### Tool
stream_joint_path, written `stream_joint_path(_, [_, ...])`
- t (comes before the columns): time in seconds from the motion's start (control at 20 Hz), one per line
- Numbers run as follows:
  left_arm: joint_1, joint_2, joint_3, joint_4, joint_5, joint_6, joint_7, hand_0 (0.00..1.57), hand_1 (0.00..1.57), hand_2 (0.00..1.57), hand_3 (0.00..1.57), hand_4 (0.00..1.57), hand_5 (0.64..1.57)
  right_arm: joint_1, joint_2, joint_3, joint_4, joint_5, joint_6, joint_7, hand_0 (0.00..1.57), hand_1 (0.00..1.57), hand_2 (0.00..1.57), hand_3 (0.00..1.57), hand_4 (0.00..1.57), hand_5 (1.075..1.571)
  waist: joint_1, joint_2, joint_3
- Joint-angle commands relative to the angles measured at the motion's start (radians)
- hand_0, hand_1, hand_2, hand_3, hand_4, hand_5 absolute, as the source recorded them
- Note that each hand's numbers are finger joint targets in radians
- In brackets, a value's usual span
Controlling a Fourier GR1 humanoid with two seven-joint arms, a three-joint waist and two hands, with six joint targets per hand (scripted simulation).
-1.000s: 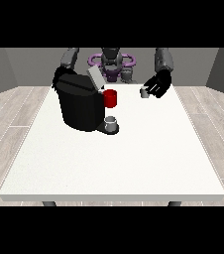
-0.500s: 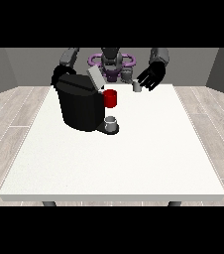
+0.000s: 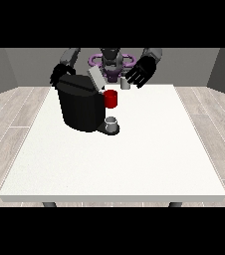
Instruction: Insert the coffee pod into the coffee machine and close the lid
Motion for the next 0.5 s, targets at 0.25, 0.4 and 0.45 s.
stream_joint_path(0.25, [-0.065, -0.038, -0.013, -0.012, -0.032, 0.036, 0.041, 1.26, 1.26, 1.31, 1.24, 0.51, 1.571, -0.047, -0.051, -0.053, 0.007, -0.015, 0.015, -0.003, 0.0, 0.0, 0.0, 0.0, 0.54, 1.571, -0.022, 0.054, 0.0004])
stream_joint_path(0.4, [-0.09, -0.022, 0.004, 0.007, -0.021, 0.0, 0.052, 1.26, 1.26, 1.3, 1.24, 0.49, 1.571, -0.048, -0.035, -0.04, -0.017, -0.006, -0.01, 0.047, 0.0, 0.0, 0.0, 0.0, 0.48, 1.571, -0.029, 0.035, 0.0002])
stream_joint_path(0.45, [-0.056, -0.022, 0.002, 0.006, -0.029, 0.034, 0.005, 1.28, 1.28, 1.3, 1.24, 0.49, 1.571, -0.056, -0.04, -0.042, -0.025, -0.008, -0.001, 0.019, 0.0, 0.0, 0.0, 0.0, 0.46, 1.571, -0.015, 0.067, 0.0001])
